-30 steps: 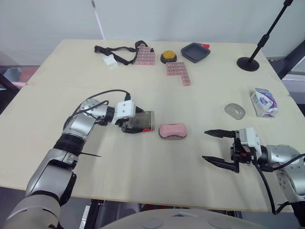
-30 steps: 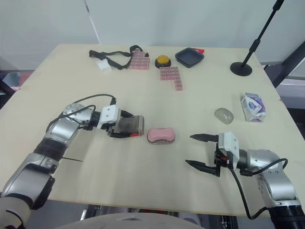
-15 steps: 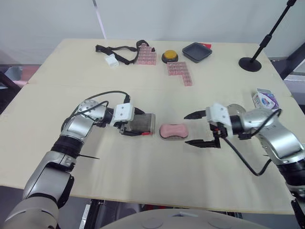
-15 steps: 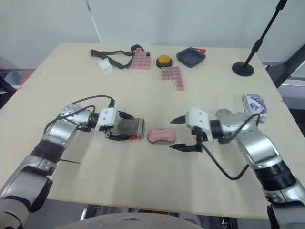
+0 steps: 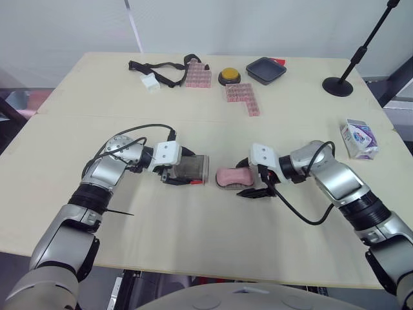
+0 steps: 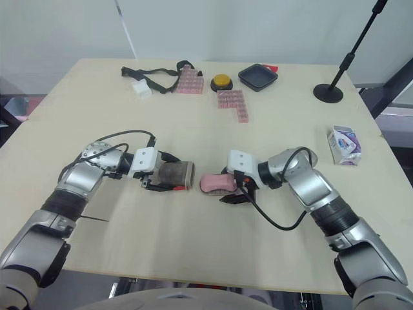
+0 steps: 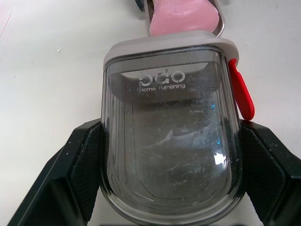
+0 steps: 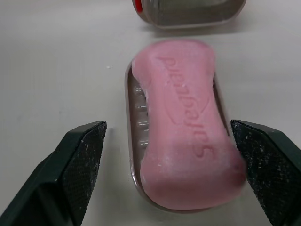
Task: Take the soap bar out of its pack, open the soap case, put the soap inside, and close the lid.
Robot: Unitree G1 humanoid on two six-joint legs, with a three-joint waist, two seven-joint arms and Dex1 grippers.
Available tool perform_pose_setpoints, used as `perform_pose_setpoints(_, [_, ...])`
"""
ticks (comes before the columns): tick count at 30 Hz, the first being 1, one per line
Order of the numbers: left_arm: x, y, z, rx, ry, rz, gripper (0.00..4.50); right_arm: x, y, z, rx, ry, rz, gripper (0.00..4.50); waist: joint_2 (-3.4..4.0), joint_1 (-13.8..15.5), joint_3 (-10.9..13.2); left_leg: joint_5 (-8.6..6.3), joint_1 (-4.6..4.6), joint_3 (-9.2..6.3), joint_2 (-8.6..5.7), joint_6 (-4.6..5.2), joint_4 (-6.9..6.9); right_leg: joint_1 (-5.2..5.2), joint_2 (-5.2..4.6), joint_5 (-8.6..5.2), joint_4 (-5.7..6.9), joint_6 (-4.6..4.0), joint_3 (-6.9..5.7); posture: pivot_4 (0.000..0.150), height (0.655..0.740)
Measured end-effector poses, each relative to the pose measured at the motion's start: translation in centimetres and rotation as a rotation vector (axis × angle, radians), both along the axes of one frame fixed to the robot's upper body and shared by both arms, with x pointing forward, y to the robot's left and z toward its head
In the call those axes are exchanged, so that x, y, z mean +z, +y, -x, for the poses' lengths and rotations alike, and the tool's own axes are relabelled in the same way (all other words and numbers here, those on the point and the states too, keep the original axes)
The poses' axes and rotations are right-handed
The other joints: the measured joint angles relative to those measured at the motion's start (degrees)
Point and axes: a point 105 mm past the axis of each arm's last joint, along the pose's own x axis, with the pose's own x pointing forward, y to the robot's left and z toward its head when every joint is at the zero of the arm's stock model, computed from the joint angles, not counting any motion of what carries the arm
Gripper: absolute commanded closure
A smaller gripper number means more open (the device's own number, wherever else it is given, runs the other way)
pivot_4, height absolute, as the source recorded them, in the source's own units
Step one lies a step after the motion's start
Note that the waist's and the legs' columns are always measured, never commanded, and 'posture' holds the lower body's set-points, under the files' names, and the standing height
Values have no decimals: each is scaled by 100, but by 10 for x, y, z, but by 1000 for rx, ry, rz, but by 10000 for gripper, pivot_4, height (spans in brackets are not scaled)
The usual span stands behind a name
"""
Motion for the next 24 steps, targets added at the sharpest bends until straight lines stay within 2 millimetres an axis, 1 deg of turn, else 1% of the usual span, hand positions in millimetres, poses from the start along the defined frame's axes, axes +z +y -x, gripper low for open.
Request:
perform_pose_setpoints(6, [-1,0,2,-1,2,1,10096,0,3,-5,-4,-10,5,0,0,-12,0,1,4,1,2,-1,0,0,1,0,4,0,1,1500,7400])
perform_pose_setpoints(7, [-2,0,2,0,2,0,10096,0,4,-6,-3,-9,3,4099,0,-20,0,1,5,2,2,-1,0,0,2,0,6,0,3,1500,7400])
perform_pose_setpoints(8, [-2,0,2,1,2,0,10096,0,4,-6,-3,-9,3,5253,0,-23,0,1,6,2,2,-2,0,0,2,0,7,0,3,1500,7400])
perform_pose_setpoints(12, [-2,0,2,5,2,2,10096,1,5,-9,2,-29,12,17820,-1,-19,-1,2,7,2,2,-3,0,0,2,0,9,0,3,1500,7400])
perform_pose_setpoints(13, [-2,0,2,7,4,2,10096,2,5,-9,6,-33,12,19609,-2,-19,-1,2,7,2,2,-3,0,1,2,0,9,0,3,1500,7400])
perform_pose_setpoints(24, [-2,0,1,21,6,9,10096,5,1,-9,37,-59,48,19672,-2,0,-1,2,3,3,1,-3,0,0,0,0,7,0,2,1500,7400])
